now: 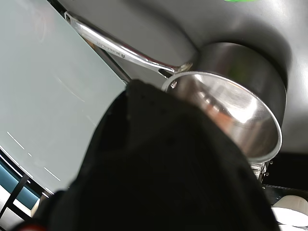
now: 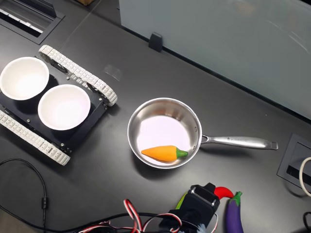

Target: Pick up the chilli and place them in the pan

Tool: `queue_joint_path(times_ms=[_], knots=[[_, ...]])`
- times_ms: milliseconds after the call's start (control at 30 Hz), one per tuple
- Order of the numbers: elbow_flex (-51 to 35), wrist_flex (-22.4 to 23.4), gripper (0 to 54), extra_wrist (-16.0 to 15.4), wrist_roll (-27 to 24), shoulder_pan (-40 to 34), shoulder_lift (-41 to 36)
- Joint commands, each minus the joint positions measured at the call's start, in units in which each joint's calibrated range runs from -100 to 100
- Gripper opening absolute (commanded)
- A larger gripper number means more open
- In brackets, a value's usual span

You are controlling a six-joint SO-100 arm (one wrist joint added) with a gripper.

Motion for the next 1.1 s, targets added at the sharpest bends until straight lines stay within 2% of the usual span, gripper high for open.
queue_joint_path(times_ms=[0, 167, 400, 667, 933, 1067], knots=[[-5.7, 0.4, 0.0, -0.8, 0.6, 2.0, 1.6], [-7.2, 0.4, 0.8, -0.8, 0.5, 4.1, 4.2], [-14.3, 0.4, 0.2, -0.3, -2.4, 6.8, 9.9], [-15.2, 0.3, 0.0, -0.3, -1.2, 9.2, 12.2], [-17.9, 0.3, 1.6, -0.3, -0.8, 11.6, 15.8], [-18.4, 0.3, 4.4, -0.3, -1.0, 12.1, 17.2]])
